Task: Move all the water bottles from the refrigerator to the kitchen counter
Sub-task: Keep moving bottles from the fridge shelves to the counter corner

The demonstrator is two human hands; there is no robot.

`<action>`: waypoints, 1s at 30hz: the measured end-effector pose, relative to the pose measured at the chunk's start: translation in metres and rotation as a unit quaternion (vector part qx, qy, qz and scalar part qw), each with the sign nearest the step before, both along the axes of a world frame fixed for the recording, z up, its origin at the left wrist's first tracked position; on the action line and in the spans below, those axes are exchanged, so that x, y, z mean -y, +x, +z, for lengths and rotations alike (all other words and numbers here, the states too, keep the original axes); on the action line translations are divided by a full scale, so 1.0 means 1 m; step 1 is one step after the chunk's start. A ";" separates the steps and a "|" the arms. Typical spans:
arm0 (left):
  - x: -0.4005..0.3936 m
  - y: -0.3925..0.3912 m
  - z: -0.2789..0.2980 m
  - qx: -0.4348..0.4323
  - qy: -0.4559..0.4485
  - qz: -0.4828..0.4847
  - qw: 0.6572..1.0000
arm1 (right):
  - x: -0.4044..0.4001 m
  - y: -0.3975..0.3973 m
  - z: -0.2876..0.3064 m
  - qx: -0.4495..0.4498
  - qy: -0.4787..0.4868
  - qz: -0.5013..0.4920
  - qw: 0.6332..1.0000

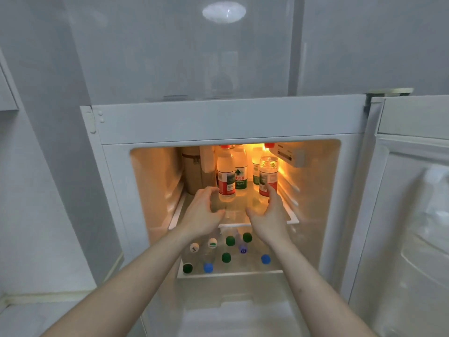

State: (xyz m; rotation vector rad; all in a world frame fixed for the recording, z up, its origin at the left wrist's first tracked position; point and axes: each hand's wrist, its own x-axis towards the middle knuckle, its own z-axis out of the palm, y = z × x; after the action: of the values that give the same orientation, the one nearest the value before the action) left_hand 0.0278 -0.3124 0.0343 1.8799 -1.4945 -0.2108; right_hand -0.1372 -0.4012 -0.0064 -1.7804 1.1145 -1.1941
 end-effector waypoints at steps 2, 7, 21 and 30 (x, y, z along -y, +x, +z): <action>0.015 0.005 0.005 -0.003 0.001 0.010 1.000 | 0.021 0.012 -0.005 0.019 0.007 -0.025 0.999; 0.056 0.011 0.020 -0.046 -0.007 0.015 0.999 | 0.063 0.029 -0.013 0.048 0.038 -0.085 0.995; 0.163 0.037 0.006 -0.137 -0.040 0.061 0.988 | 0.126 0.045 -0.034 -0.004 0.086 -0.123 0.989; 0.186 0.048 -0.001 -0.104 -0.058 0.138 0.983 | 0.119 0.052 -0.040 0.021 0.051 -0.103 0.993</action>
State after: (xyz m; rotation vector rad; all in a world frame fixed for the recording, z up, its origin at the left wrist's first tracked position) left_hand 0.0761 -0.4987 0.0332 1.8824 -1.0716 -0.1805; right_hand -0.0853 -0.5205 -0.0465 -1.5869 1.3355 -1.2647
